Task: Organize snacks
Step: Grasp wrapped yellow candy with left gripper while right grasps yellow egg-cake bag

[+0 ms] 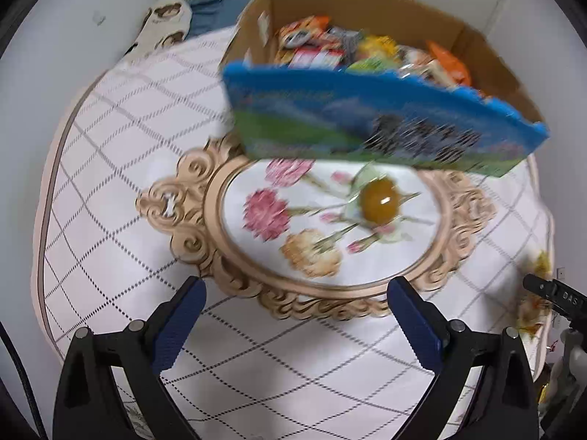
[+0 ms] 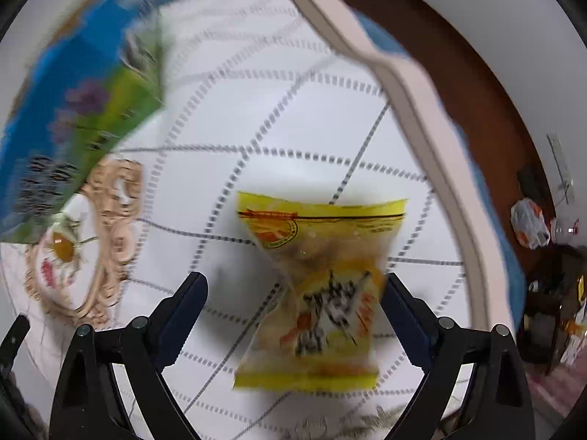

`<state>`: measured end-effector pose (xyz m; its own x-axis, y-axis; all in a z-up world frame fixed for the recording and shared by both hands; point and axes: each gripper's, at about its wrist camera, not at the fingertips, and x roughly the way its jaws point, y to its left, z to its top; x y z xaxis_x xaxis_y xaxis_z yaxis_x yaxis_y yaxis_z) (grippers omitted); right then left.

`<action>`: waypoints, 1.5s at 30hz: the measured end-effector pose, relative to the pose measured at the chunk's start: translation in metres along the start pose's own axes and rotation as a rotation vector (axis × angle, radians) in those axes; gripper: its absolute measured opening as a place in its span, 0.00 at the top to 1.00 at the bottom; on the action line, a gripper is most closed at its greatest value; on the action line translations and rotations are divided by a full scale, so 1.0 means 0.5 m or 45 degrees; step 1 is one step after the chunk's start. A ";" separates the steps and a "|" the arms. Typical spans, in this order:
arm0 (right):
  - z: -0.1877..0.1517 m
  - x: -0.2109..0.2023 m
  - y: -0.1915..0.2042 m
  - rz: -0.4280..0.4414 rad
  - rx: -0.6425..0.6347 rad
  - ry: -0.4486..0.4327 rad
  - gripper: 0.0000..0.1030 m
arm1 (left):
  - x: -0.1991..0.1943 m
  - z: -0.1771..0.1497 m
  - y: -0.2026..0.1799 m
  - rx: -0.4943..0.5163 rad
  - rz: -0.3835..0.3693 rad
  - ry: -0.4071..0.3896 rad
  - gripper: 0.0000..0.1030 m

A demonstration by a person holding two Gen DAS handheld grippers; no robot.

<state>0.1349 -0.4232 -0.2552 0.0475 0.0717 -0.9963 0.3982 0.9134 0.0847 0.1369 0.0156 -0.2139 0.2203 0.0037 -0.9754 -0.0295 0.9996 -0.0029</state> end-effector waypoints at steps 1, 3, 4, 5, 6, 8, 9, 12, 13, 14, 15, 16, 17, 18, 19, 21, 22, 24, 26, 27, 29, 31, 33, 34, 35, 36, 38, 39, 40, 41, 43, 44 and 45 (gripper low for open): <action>-0.001 0.019 0.003 0.018 0.007 0.017 0.16 | 0.006 0.000 0.009 -0.018 -0.005 0.014 0.02; -0.008 0.037 0.019 0.026 -0.019 0.019 0.26 | 0.019 0.004 0.025 -0.051 -0.027 0.024 0.02; -0.012 0.039 0.038 0.018 -0.068 -0.001 0.28 | 0.022 0.007 0.027 -0.057 -0.030 0.023 0.02; -0.017 0.040 0.057 0.017 -0.118 -0.015 0.29 | 0.027 0.015 0.026 -0.058 -0.036 0.022 0.02; -0.021 0.040 0.076 0.017 -0.161 -0.026 0.36 | 0.033 0.022 0.023 -0.057 -0.047 0.024 0.02; -0.029 0.038 0.118 0.035 -0.251 -0.040 0.46 | 0.056 0.044 0.004 -0.037 -0.110 0.060 0.02; -0.031 0.038 0.133 0.042 -0.280 -0.045 0.51 | 0.067 0.054 -0.005 -0.026 -0.139 0.083 0.02; -0.035 0.045 0.172 0.063 -0.330 -0.045 0.52 | 0.105 0.086 -0.049 0.032 -0.198 0.133 0.02; -0.036 0.048 0.179 0.059 -0.342 -0.049 0.52 | 0.117 0.095 -0.067 0.061 -0.197 0.142 0.02; -0.036 0.051 0.184 0.054 -0.351 -0.049 0.52 | 0.130 0.104 -0.087 0.095 -0.188 0.152 0.02; -0.037 0.054 0.188 0.053 -0.357 -0.046 0.52 | 0.140 0.109 -0.104 0.124 -0.179 0.156 0.05; -0.036 0.056 0.190 0.054 -0.360 -0.042 0.52 | 0.146 0.112 -0.115 0.144 -0.171 0.156 0.07; -0.036 0.056 0.192 0.053 -0.364 -0.038 0.52 | 0.154 0.116 -0.129 0.170 -0.154 0.154 0.12; -0.036 0.058 0.195 0.051 -0.369 -0.032 0.52 | 0.161 0.119 -0.141 0.187 -0.143 0.153 0.29; -0.036 0.061 0.196 0.046 -0.373 -0.020 0.52 | 0.171 0.121 -0.150 0.197 -0.135 0.165 0.48; -0.037 0.064 0.197 0.042 -0.371 -0.010 0.52 | 0.188 0.118 -0.163 0.215 -0.103 0.177 0.48; -0.030 0.071 0.208 0.035 -0.377 0.001 0.51 | 0.189 0.114 -0.166 0.225 -0.094 0.166 0.48; -0.016 0.068 0.221 0.033 -0.387 0.009 0.51 | 0.186 0.102 -0.167 0.235 -0.088 0.142 0.49; -0.020 0.072 0.226 0.025 -0.423 0.004 0.52 | 0.178 0.073 -0.164 0.236 -0.081 0.140 0.49; -0.024 0.072 0.229 0.024 -0.437 0.003 0.52 | 0.174 0.056 -0.155 0.224 -0.084 0.150 0.49; -0.052 0.070 0.234 0.037 -0.466 0.017 0.54 | 0.167 0.027 -0.142 0.207 -0.089 0.169 0.49; -0.087 0.073 0.229 0.063 -0.491 0.063 0.54 | 0.155 -0.015 -0.121 0.181 -0.114 0.201 0.53; -0.113 0.077 0.230 0.079 -0.514 0.101 0.54 | 0.148 -0.064 -0.096 0.146 -0.139 0.247 0.56; -0.132 0.080 0.230 0.087 -0.531 0.125 0.54 | 0.148 -0.085 -0.084 0.125 -0.149 0.272 0.56; -0.145 0.082 0.231 0.091 -0.543 0.139 0.54 | 0.152 -0.105 -0.073 0.103 -0.160 0.297 0.56; -0.156 0.084 0.230 0.092 -0.552 0.148 0.54 | 0.160 -0.127 -0.059 0.070 -0.177 0.329 0.56; -0.170 0.089 0.233 0.088 -0.563 0.155 0.54 | 0.174 -0.146 -0.042 0.023 -0.205 0.344 0.56; -0.172 0.090 0.233 0.086 -0.561 0.156 0.53 | 0.176 -0.150 -0.035 0.004 -0.225 0.339 0.56; -0.174 0.091 0.232 0.087 -0.554 0.158 0.53 | 0.178 -0.151 -0.030 -0.009 -0.237 0.342 0.55; -0.173 0.092 0.230 0.092 -0.538 0.162 0.53 | 0.179 -0.149 -0.026 -0.030 -0.253 0.354 0.55; -0.159 0.094 0.227 0.120 -0.506 0.178 0.49 | 0.175 -0.145 -0.014 -0.059 -0.274 0.397 0.52; -0.153 0.095 0.225 0.135 -0.494 0.188 0.48 | 0.168 -0.142 -0.010 -0.083 -0.302 0.400 0.50; -0.140 0.098 0.222 0.148 -0.484 0.197 0.45 | 0.161 -0.133 -0.004 -0.101 -0.320 0.398 0.43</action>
<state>0.1174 -0.2905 -0.2956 -0.0771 0.2159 -0.9734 0.0309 0.9763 0.2141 0.0896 0.0119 -0.3072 -0.0760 -0.2620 -0.9621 -0.0905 0.9627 -0.2550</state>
